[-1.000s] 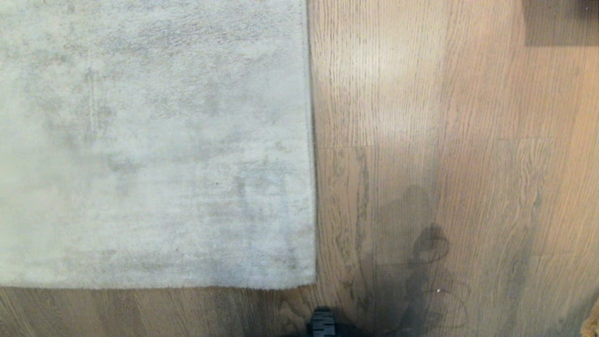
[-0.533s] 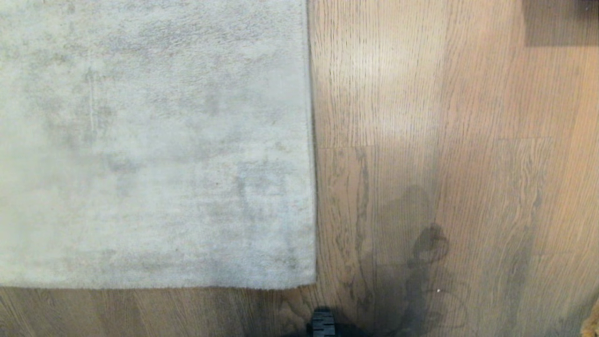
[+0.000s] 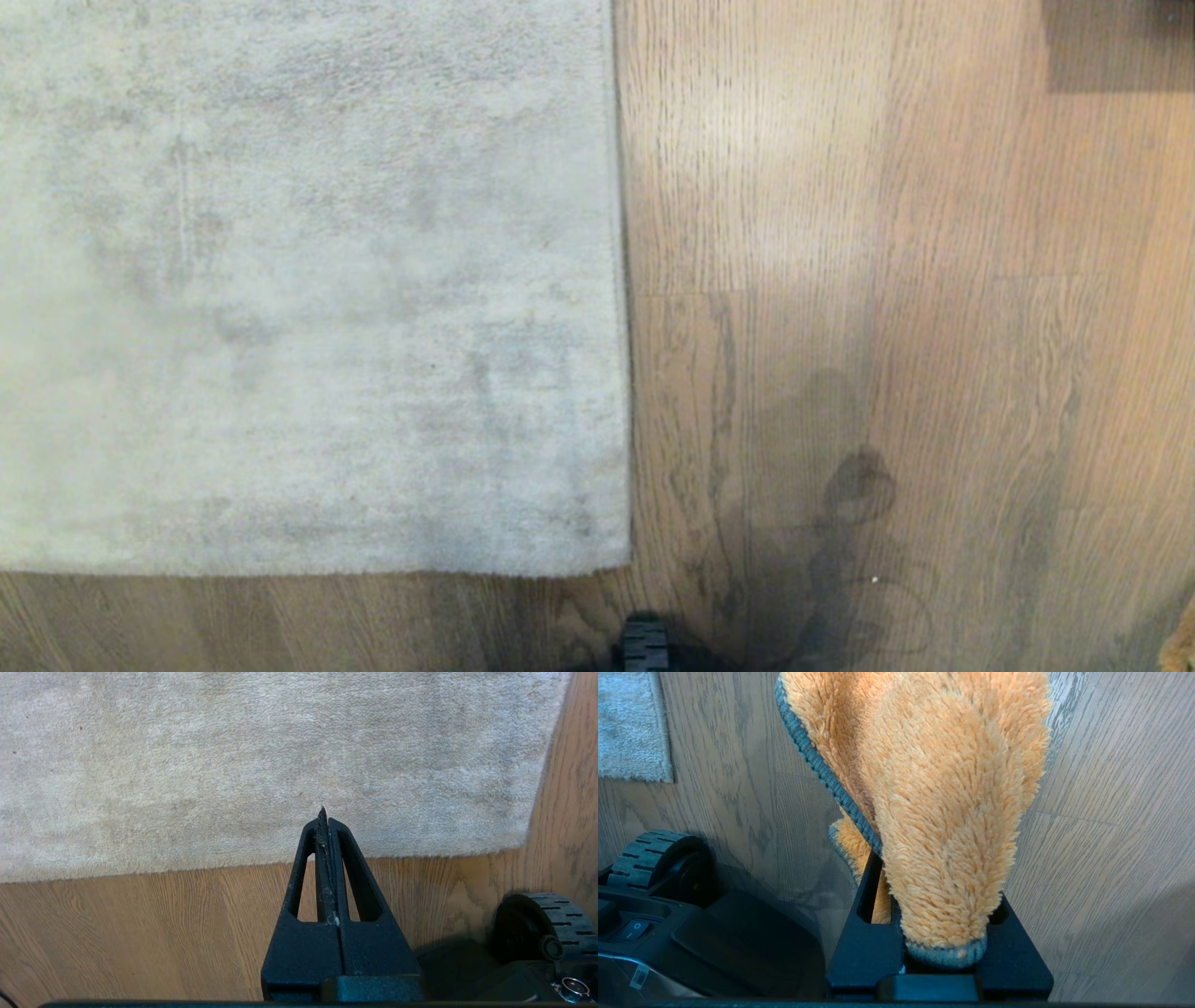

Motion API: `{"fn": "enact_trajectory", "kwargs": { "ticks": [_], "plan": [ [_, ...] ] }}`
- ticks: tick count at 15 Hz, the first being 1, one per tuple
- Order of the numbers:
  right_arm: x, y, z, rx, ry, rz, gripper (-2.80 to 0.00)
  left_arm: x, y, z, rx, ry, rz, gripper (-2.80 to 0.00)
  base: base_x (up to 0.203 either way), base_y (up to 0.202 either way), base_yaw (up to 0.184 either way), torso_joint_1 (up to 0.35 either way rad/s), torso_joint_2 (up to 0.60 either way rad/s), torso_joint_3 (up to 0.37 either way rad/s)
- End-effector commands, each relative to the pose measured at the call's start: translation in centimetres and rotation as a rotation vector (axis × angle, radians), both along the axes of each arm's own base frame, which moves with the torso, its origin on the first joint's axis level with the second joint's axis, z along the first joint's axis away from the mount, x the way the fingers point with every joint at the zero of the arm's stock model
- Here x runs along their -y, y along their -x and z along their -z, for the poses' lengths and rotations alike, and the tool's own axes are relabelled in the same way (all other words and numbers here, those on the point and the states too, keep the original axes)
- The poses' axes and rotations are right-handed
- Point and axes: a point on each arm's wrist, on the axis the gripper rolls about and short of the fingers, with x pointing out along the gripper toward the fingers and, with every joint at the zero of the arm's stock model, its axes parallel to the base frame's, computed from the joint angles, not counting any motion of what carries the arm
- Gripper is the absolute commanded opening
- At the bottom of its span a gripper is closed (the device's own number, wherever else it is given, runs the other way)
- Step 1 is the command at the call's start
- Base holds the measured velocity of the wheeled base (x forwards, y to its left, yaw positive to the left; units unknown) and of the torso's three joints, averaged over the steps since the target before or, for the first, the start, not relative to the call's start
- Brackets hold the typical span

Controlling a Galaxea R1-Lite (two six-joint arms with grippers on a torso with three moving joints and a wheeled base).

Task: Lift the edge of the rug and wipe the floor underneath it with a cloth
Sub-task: Put down the rag

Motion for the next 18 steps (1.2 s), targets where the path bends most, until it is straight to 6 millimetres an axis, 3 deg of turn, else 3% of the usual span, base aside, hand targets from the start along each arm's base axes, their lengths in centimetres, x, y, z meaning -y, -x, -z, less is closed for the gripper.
{"fn": "enact_trajectory", "kwargs": {
  "ticks": [1, 18],
  "plan": [
    [0.0, -0.01, 0.0, -0.002, 0.001, -0.002, -2.8, 0.0, 0.0, 0.0, 0.001, 0.0, 0.0, -2.8, 0.0, 0.0, 0.0, 0.0, 0.0, 0.0],
    [0.0, -0.01, 0.0, -0.002, 0.001, -0.002, -2.8, 0.0, 0.0, 0.0, 0.001, 0.0, 0.0, -2.8, 0.0, 0.0, 0.0, 0.0, 0.0, 0.0]
  ]
}}
